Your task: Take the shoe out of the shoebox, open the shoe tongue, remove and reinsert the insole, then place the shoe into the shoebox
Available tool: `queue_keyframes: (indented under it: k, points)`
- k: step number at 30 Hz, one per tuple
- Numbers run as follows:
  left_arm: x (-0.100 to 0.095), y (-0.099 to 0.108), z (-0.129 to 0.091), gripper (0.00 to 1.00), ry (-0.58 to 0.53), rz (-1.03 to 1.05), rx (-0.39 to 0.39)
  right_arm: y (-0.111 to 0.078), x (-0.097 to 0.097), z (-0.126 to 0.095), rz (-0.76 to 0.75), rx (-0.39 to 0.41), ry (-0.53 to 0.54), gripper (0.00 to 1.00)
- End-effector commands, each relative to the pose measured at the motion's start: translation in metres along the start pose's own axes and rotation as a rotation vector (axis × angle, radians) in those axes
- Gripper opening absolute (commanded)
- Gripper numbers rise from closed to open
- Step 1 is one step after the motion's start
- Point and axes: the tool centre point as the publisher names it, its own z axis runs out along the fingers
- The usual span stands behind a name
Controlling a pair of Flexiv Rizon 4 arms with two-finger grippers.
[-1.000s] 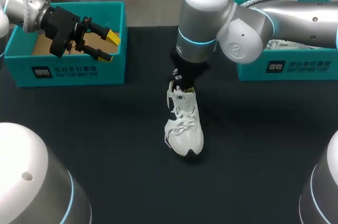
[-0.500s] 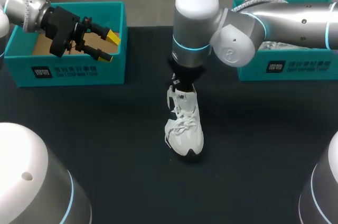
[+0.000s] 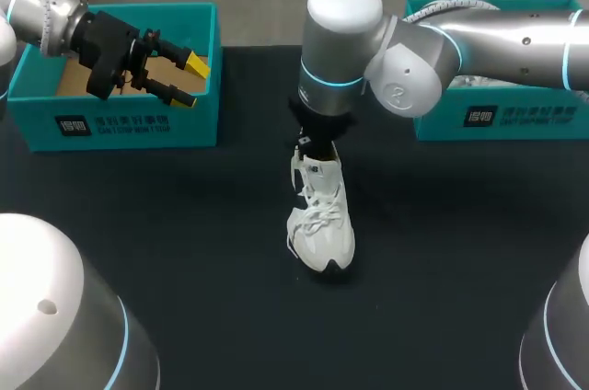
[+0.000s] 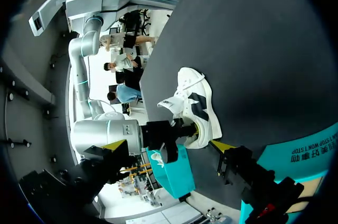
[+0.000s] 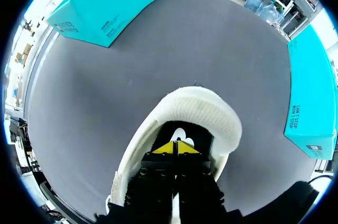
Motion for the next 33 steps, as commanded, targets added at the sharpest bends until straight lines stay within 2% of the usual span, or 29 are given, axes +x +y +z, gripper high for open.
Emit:
queue_keyframes:
  k: [1,10,15,19,26,33]
  points:
    - [0.000,0.001,0.000,1.00,0.002,0.001,0.003,-0.002,-0.004,-0.018,0.004,-0.022,-0.015,0.00]
    - [0.000,0.001,0.000,1.00,0.002,0.001,0.003,0.013,-0.005,0.003,0.006,-0.010,0.001,0.00]
    - [0.000,0.001,0.000,1.00,0.002,0.001,0.003,0.010,-0.001,0.010,0.004,0.027,0.014,0.00]
    - [0.000,0.001,0.000,1.00,0.002,0.001,0.003,0.007,-0.001,0.013,0.065,0.074,0.028,0.00]
    - [0.000,0.001,0.000,1.00,0.002,0.001,0.003,-0.002,0.001,-0.002,0.149,0.132,0.032,0.00]
    - [0.000,0.001,0.000,1.00,0.002,0.001,0.003,-0.012,-0.003,-0.019,0.256,0.123,0.051,0.00]
